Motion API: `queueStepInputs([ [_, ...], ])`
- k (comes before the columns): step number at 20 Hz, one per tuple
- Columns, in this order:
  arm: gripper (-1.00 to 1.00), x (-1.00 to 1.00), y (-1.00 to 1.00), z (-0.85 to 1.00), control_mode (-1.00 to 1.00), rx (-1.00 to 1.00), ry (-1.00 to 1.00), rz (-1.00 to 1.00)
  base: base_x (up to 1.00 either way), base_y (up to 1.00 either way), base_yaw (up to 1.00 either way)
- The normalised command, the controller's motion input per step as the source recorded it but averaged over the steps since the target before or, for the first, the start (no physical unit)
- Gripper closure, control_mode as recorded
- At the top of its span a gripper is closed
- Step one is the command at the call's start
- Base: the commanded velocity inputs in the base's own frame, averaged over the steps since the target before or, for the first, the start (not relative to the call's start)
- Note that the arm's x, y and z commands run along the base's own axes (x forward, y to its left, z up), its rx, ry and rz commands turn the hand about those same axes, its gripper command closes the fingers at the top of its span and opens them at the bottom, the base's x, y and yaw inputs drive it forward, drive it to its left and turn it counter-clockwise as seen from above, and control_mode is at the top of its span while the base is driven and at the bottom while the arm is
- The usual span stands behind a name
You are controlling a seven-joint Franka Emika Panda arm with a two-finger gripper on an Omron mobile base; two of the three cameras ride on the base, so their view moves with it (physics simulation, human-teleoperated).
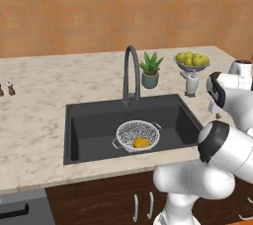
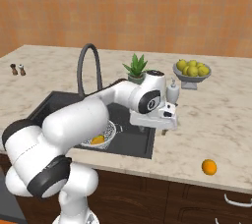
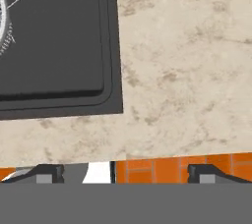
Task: Put the colander in the sink, put the orange, mango, mango in the colander, and turn on the sink faucet and pour water over the colander.
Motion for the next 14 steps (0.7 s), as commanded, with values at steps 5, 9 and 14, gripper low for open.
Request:
queueStepInputs([
  [5,-1.00,-0.44,-0.71,0.00,-1.00,0.01,0.00,-0.38,0.00,0.00,0.00],
  [9,-1.00,-0.44,-0.67,0.01,-1.00,0.00,0.00,-0.41,0.00,0.00,0.00],
  [14,-1.00,-0.22,-0.68,-0.01,-1.00,0.00,0.00,-0.35,0.00,0.00,0.00],
])
